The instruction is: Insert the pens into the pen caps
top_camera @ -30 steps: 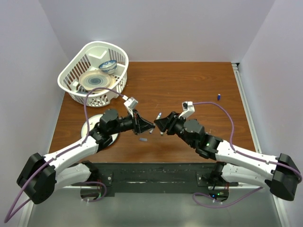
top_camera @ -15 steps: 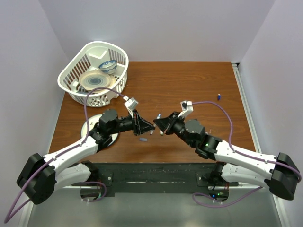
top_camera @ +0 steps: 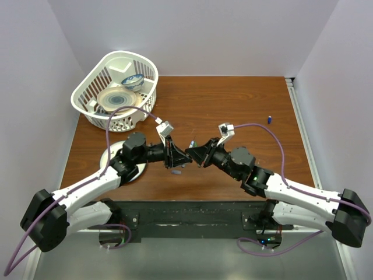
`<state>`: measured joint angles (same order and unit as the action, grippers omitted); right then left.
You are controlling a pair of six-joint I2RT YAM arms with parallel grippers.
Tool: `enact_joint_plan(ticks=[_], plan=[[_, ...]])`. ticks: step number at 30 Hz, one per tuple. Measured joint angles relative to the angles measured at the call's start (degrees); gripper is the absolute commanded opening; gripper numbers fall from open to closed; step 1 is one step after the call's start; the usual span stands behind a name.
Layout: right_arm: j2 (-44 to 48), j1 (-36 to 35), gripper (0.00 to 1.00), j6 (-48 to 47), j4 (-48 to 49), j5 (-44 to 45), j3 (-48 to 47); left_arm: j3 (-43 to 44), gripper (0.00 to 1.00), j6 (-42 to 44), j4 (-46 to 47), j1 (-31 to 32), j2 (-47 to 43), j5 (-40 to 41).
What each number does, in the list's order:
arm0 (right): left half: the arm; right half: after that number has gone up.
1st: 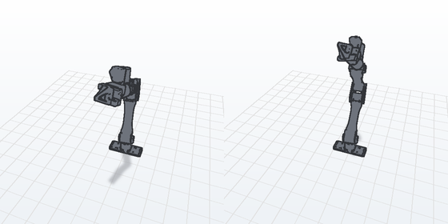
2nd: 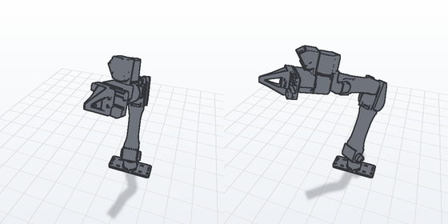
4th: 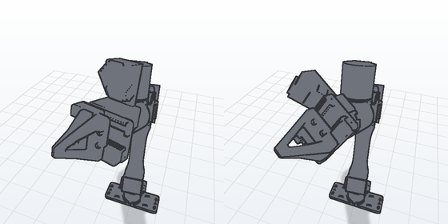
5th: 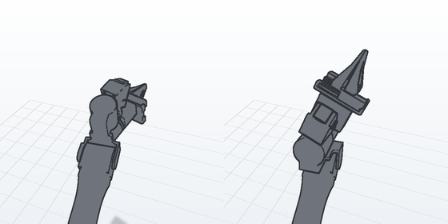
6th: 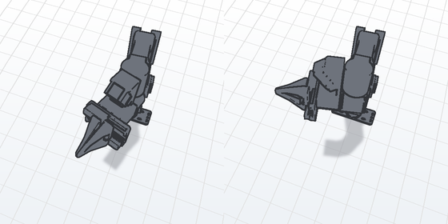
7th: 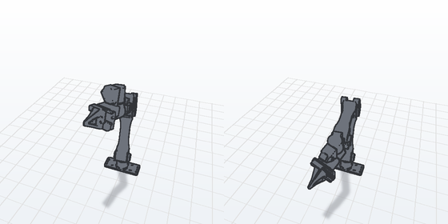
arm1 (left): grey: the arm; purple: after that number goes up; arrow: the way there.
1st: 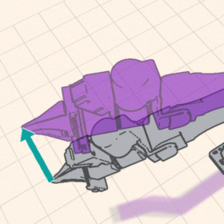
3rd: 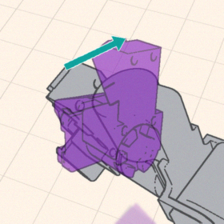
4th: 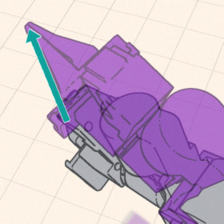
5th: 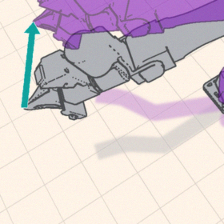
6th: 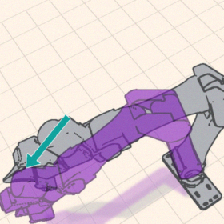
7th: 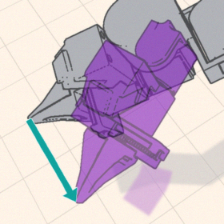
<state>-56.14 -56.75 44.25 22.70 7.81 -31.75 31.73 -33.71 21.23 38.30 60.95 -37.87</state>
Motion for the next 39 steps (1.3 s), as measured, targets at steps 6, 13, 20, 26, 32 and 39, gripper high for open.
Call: enact_joint_plan(ticks=[6,13,20,26,32,39], plan=[[2.6,0.13,0.54,-1.11,-3.54,-2.43,-0.39,0.61,0.0,0.46,-3.72,-0.46,-0.5,2.1],[9.35,0.11,0.53,-3.26,-19.08,-0.11,-6.43,9.09,0.0,1.68,-16.85,-6.23,-0.74,8.79],[3.58,0.13,0.5,-3.37,-27.17,1.66,-7.13,14.32,0.0,7.52,-30.23,-7.93,-10.69,24.13],[-12.81,0.07,0.48,-3.76,-29.27,0.98,-8.7,12.59,0.0,13.05,-32.15,-7.91,-19.69,24.9],[-25.99,-1.03,0.47,-1.14,-30.29,1.86,-15.1,9.14,0.0,15.15,-34.58,-7.91,-21.31,25.27],[-36.52,-1.75,0.32,18.47,-43.12,6.21,-26.4,7.74,0.0,15.56,-36.59,-7.91,-26.03,28.81]])
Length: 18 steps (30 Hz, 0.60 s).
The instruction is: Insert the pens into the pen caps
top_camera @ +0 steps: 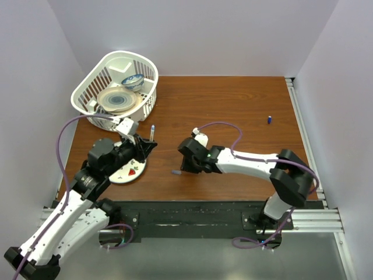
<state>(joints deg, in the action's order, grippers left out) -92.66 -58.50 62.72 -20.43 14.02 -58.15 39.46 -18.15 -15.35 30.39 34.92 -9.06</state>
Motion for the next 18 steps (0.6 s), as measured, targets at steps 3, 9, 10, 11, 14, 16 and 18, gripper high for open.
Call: enact_joint_plan(ticks=[3,9,10,11,14,16,18], plan=[[-5.77,0.0,0.37,7.61,-6.6,-0.33,-7.52,0.0,0.0,0.33,-0.07,0.0,-2.29,1.64],[-10.97,-0.46,0.43,19.87,-13.77,-2.05,-12.02,-0.02,0.0,0.39,0.2,0.0,-6.56,4.74],[-11.21,-0.57,0.44,21.64,-14.93,-2.21,-12.02,-0.02,0.0,0.37,0.24,0.0,-6.8,5.01],[-11.28,-0.66,0.45,23.52,-16.09,-2.47,-12.02,-0.02,0.0,0.39,0.26,0.0,-6.99,5.27],[-11.28,-0.74,0.48,28.0,-18.18,-2.97,-12.02,-0.11,0.0,0.39,0.26,0.0,-7.08,5.68],[-11.28,-0.74,0.49,30.32,-19.04,-3.04,-12.02,-0.35,0.0,0.39,0.26,0.0,-7.06,5.81],[-11.45,-0.74,0.49,32.24,-19.76,-3.04,-12.24,-0.61,0.0,0.39,0.24,0.0,-7.04,5.84]])
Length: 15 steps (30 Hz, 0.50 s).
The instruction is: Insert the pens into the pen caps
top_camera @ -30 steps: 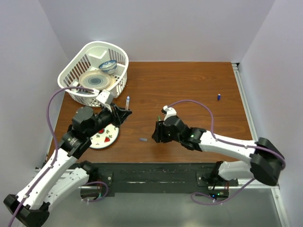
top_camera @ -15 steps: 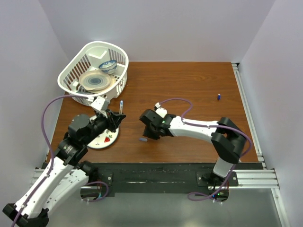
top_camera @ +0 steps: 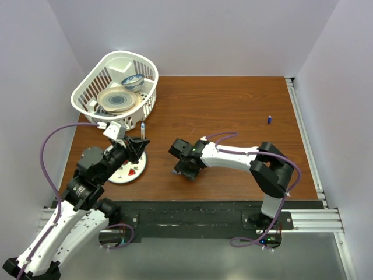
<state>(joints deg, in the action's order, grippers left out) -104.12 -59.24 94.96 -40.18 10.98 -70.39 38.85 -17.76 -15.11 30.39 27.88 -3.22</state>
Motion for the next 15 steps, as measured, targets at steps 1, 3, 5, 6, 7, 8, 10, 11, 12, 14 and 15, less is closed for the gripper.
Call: enact_joint_plan(ticks=[1,3,5,6,7,8,10,11,12,14,15], plan=[[-0.26,0.0,0.5,0.63,-0.28,0.0,-0.24,-0.11,0.0,0.02,-0.02,-0.02,0.02,0.0],[-1.44,0.0,0.5,2.23,-0.74,0.0,-1.25,-0.2,0.0,0.02,-0.07,0.0,0.02,-0.02],[-2.91,0.0,0.5,3.54,-0.74,0.02,-2.14,-0.2,0.0,0.02,0.0,0.0,0.02,-0.02],[-3.61,0.0,0.5,4.13,-0.81,0.02,-2.56,-0.2,0.0,0.02,0.0,0.0,0.02,-0.04],[-4.26,0.0,0.5,4.61,-0.85,0.02,-2.93,-0.2,0.0,0.04,0.0,0.0,0.02,-0.07],[-4.7,0.0,0.5,4.98,-0.87,0.07,-3.15,-0.2,0.0,0.04,0.0,0.0,0.02,-0.09],[-5.44,0.0,0.5,6.05,-1.53,0.26,-4.31,-0.2,0.0,0.07,0.0,-0.02,0.02,-0.15],[-5.75,0.0,0.5,6.54,-1.68,0.55,-4.9,-0.2,0.0,0.07,0.0,-0.02,0.02,-0.17],[-5.99,0.0,0.5,6.93,-1.84,0.9,-5.46,-0.2,0.0,0.15,0.0,0.0,0.02,-0.24],[-6.4,0.0,0.5,7.63,-1.97,1.62,-6.23,-0.2,0.0,0.44,0.0,0.0,0.02,-0.39],[-6.6,0.0,0.49,7.96,-2.16,1.88,-6.49,-0.2,0.0,0.44,0.0,0.0,0.02,-0.42]])
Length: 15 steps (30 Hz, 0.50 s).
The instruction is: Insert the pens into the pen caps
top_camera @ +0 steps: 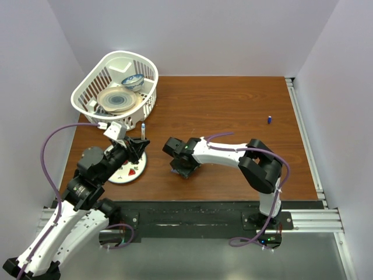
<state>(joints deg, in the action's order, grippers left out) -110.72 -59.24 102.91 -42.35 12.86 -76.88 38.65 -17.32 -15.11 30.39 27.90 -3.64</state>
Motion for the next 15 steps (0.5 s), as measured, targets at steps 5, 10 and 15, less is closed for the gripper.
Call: enact_joint_plan(ticks=[5,10,15], plan=[[-1.25,0.0,0.49,1.07,-0.39,1.05,-0.42,0.0,0.0,0.02,0.0,0.0,-0.02,-0.15],[-1.68,0.0,0.47,2.12,-0.55,1.11,-1.09,0.0,0.0,0.11,0.0,0.0,-0.04,-0.26],[-2.8,0.0,0.44,3.02,-0.5,0.94,-2.4,0.0,0.0,0.42,0.0,0.0,-0.17,-0.39]])
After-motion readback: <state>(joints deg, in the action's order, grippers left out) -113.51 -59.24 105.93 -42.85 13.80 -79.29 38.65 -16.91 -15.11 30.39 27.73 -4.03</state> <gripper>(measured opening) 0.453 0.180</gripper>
